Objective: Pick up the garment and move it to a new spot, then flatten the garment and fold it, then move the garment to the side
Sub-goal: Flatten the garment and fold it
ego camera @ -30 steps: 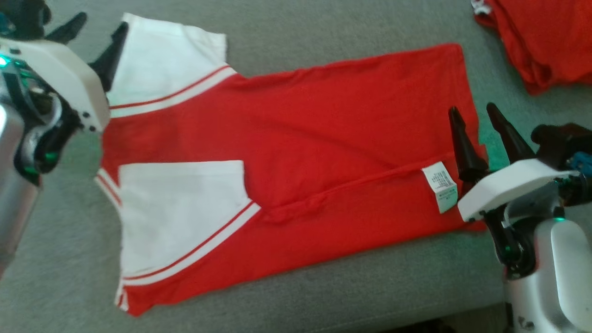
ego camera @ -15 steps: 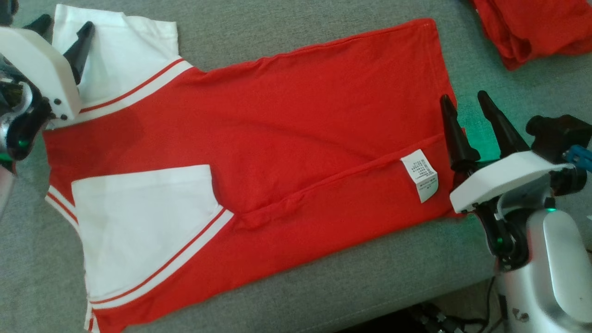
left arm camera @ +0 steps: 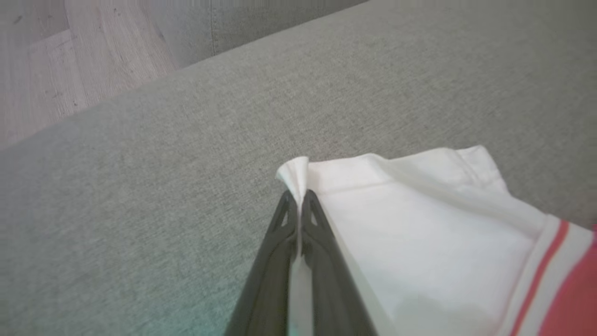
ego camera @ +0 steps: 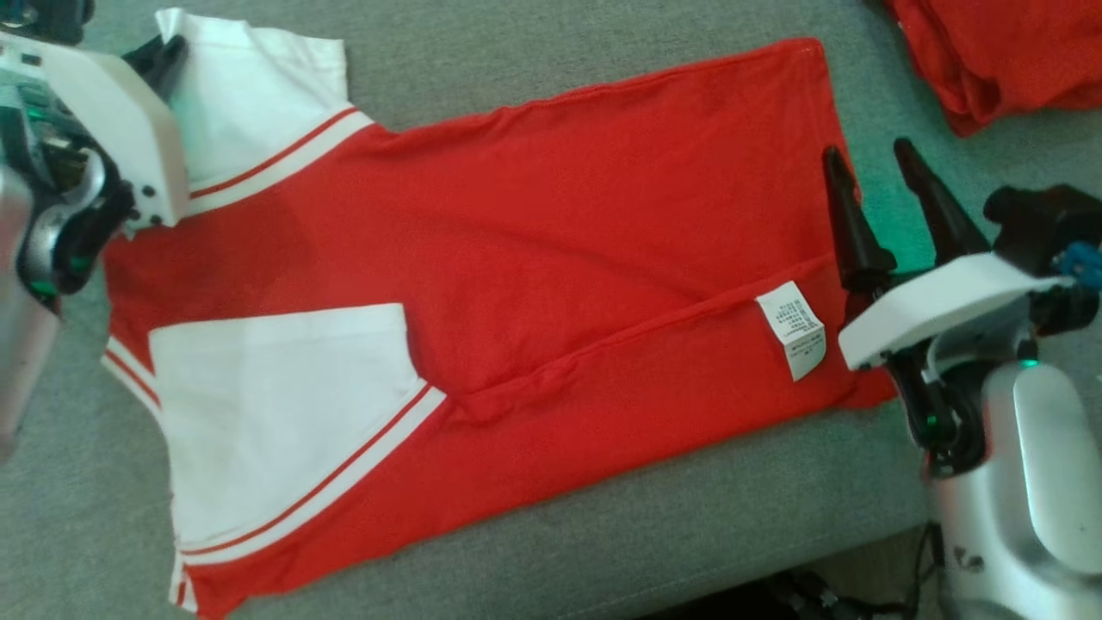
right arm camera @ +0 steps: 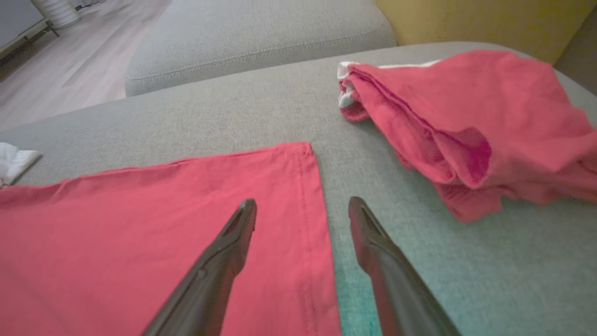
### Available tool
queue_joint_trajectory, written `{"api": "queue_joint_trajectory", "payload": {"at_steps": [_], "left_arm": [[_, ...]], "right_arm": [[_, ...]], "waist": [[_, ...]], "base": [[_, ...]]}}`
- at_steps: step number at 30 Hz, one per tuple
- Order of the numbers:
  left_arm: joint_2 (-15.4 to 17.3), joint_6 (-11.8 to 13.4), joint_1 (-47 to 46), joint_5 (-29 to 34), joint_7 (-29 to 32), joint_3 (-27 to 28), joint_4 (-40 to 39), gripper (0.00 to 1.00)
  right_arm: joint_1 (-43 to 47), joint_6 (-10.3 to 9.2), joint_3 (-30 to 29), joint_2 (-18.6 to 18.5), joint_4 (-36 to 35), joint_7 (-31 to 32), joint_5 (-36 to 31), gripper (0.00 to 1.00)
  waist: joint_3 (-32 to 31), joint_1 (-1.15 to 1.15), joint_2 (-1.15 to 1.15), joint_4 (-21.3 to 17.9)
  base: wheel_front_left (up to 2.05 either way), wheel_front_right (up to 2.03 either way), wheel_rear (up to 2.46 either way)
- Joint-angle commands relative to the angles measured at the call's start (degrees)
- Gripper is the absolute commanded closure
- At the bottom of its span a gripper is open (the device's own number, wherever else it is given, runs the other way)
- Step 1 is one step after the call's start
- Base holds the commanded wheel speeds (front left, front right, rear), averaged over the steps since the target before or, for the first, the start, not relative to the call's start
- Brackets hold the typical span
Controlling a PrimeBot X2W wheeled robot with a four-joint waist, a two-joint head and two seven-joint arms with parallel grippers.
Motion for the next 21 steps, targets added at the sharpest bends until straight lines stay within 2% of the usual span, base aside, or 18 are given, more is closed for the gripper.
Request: {"api": "queue_joint_trajectory", "payload": {"at_steps": [1, 10, 18, 21], "left_arm": [[1.54, 0.27, -1.42, 0.75, -1.88, 2.05, -1.19, 1.0], [-0.68, -0.01, -1.11, 1.43, -10.7, 3.27, -3.15, 1.0], [-1.86, 0.21, 0.8, 1.87, -14.45, 2.76, -9.81, 1.0], [-2.35, 0.52, 1.19, 1.95, -14.62, 2.34, -11.52, 1.0]], "right_arm": [[-1.65, 0.39, 0.89, -0.41, -1.69, 0.26, -1.08, 0.0], [-7.7, 0.39, -1.32, -1.23, 1.23, 5.89, -6.51, 0.0], [-16.65, 0.39, -3.74, -5.86, 12.09, 13.2, -8.72, 0.0], [-18.75, 0.39, -4.16, -6.29, 15.82, 14.95, -9.12, 0.0]], "waist": [[-0.75, 0.0, 0.0, 0.77], [-3.81, 0.0, 0.0, 4.68], [-3.57, 0.0, 0.0, 9.01], [-3.02, 0.0, 0.0, 9.83]], "base": [[0.0, 0.0, 0.0], [0.0, 0.0, 0.0], [0.0, 0.0, 0.0], [0.0, 0.0, 0.0]]}}
